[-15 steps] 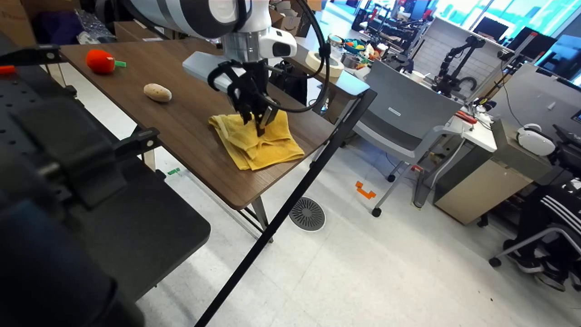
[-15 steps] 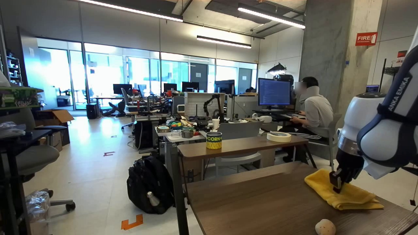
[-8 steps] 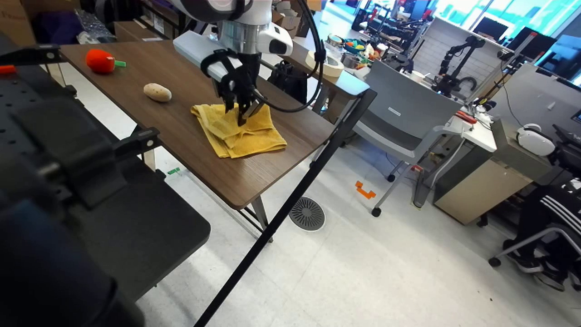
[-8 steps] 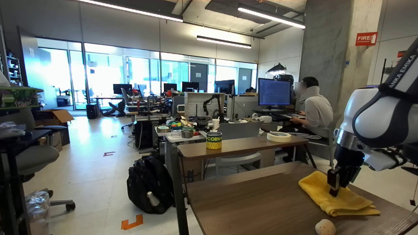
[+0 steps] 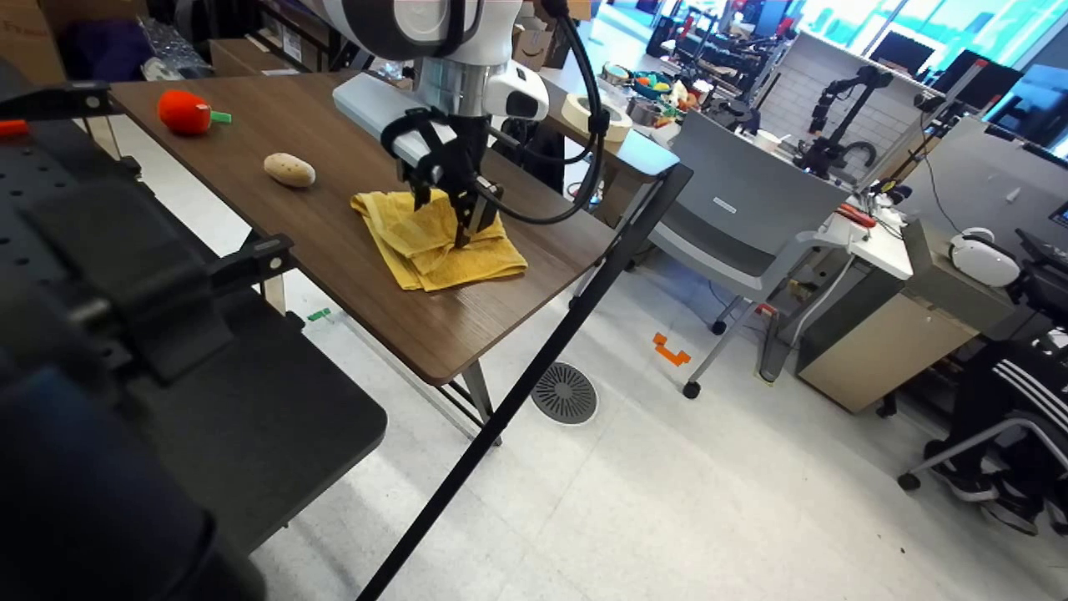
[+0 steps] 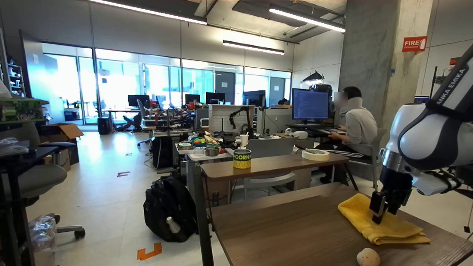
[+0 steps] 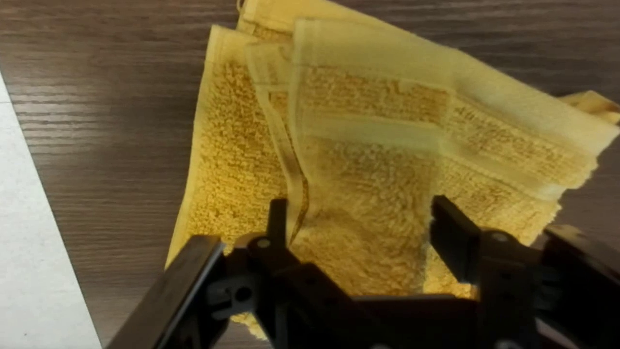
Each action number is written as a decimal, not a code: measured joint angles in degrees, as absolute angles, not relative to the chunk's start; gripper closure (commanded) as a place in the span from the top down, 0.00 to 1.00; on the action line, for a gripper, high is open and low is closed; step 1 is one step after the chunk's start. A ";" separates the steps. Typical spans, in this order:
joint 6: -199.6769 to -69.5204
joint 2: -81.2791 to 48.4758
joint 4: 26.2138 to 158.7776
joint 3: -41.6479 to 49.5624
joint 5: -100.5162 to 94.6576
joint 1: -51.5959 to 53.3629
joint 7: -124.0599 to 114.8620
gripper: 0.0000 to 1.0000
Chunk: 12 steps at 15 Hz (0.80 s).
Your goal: Move the two plush toys to the left and use the towel to the wipe the table
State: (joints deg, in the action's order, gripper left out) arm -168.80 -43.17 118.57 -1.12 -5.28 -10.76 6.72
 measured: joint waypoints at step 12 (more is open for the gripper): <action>-167.77 -46.98 111.19 7.97 -2.96 -9.32 1.51 1.00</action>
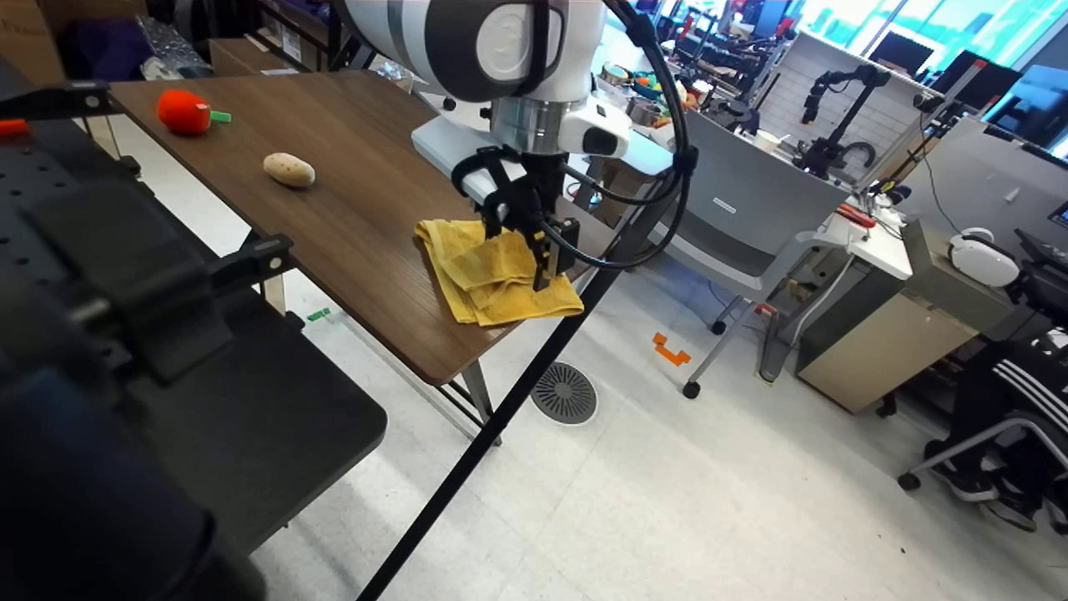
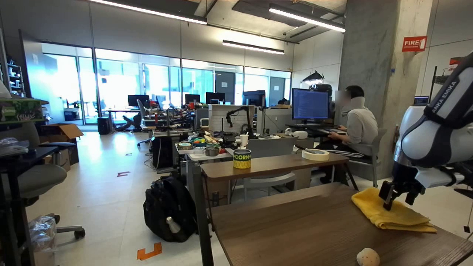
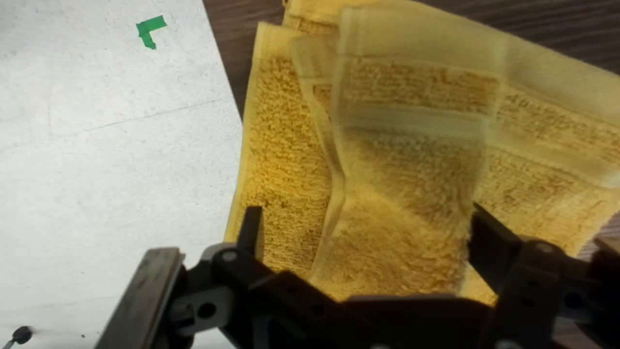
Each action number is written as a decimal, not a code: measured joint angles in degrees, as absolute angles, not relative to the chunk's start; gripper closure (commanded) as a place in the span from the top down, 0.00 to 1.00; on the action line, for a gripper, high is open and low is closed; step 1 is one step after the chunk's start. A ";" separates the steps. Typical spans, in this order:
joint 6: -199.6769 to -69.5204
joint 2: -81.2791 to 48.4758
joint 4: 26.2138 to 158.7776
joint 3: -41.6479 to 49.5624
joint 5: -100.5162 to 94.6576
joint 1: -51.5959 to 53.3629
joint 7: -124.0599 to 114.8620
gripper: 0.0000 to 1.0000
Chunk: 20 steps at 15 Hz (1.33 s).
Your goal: Move the two plush toys to the left and use the towel to the wipe the table
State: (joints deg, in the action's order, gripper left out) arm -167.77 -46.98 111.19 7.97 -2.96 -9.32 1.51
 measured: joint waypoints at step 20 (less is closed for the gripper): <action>-159.17 -53.67 97.43 12.22 -3.19 18.82 -13.40 1.00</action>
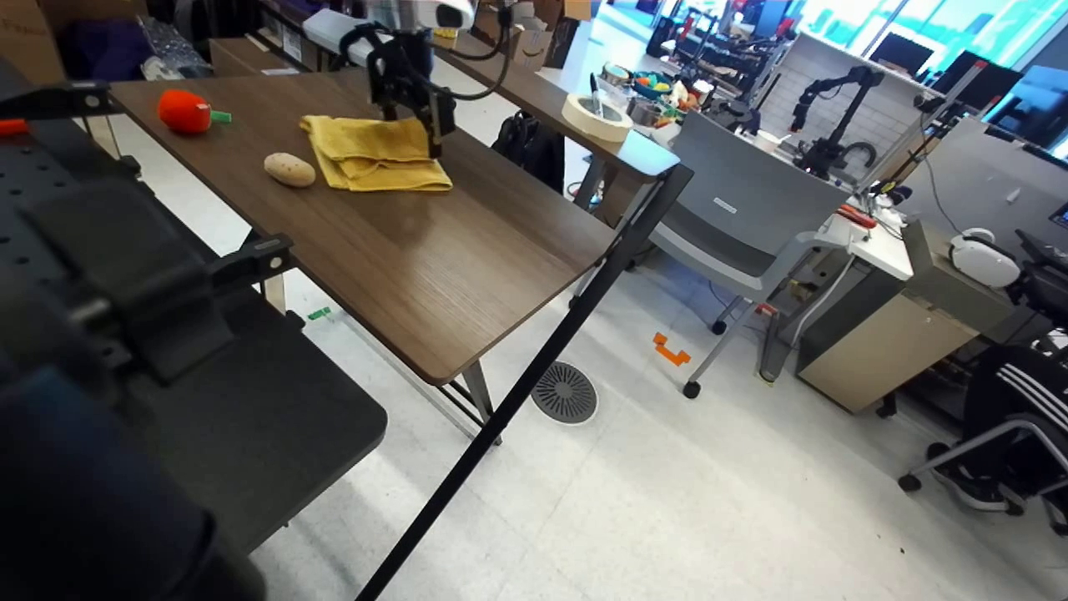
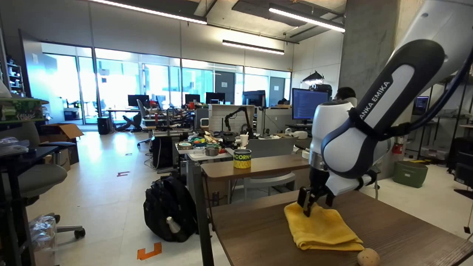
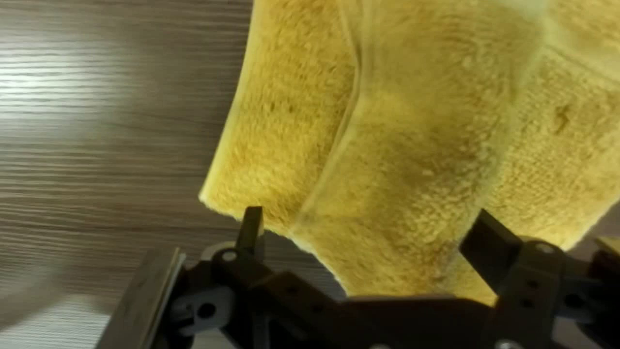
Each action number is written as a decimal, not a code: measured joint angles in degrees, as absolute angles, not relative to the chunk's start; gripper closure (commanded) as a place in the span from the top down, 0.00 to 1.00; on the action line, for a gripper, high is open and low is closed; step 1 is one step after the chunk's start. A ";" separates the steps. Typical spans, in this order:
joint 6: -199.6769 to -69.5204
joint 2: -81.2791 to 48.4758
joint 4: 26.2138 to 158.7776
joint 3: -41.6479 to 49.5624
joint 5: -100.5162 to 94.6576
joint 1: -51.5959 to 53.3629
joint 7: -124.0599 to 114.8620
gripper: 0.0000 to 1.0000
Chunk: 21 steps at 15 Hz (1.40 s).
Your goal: Move the two plush toys to the left and use the towel to the wipe the table
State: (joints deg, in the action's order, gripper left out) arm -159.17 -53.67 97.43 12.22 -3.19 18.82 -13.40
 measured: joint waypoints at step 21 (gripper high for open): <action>-151.99 -52.26 100.07 1.53 -1.71 4.76 -9.74 1.00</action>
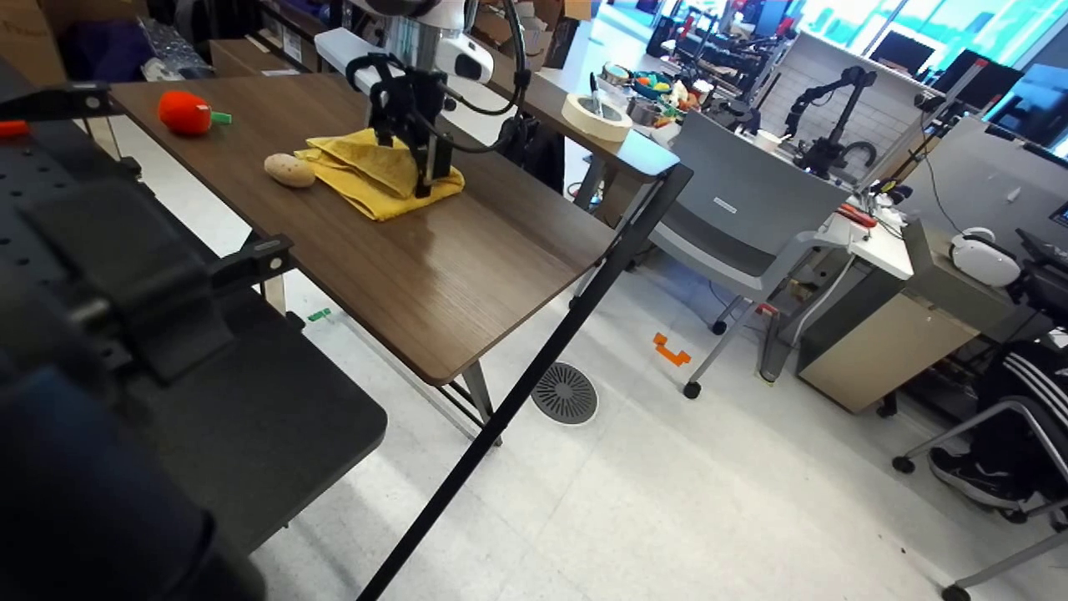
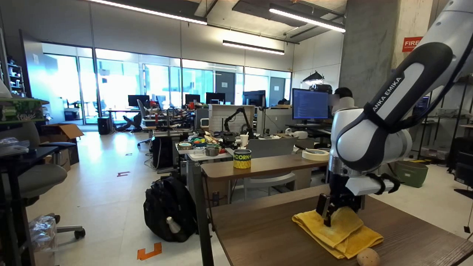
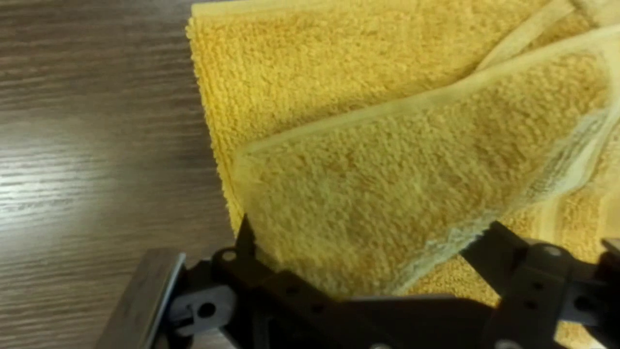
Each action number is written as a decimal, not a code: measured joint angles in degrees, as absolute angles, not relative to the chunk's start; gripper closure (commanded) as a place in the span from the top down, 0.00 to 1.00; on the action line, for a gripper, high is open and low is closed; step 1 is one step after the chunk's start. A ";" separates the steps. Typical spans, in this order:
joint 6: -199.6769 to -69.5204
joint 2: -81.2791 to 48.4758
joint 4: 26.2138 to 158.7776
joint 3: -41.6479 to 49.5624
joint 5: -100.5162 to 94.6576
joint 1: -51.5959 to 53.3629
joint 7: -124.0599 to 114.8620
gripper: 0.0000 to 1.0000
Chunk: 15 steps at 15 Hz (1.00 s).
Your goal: Move the two plush toys to the left and use the towel to the wipe the table
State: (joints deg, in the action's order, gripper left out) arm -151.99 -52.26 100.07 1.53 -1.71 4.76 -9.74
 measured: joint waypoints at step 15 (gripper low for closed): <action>-150.15 -57.78 90.13 14.10 -0.22 -2.38 -19.16 1.00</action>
State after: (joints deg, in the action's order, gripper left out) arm -150.15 -57.78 90.13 14.10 -0.22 -2.38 -19.16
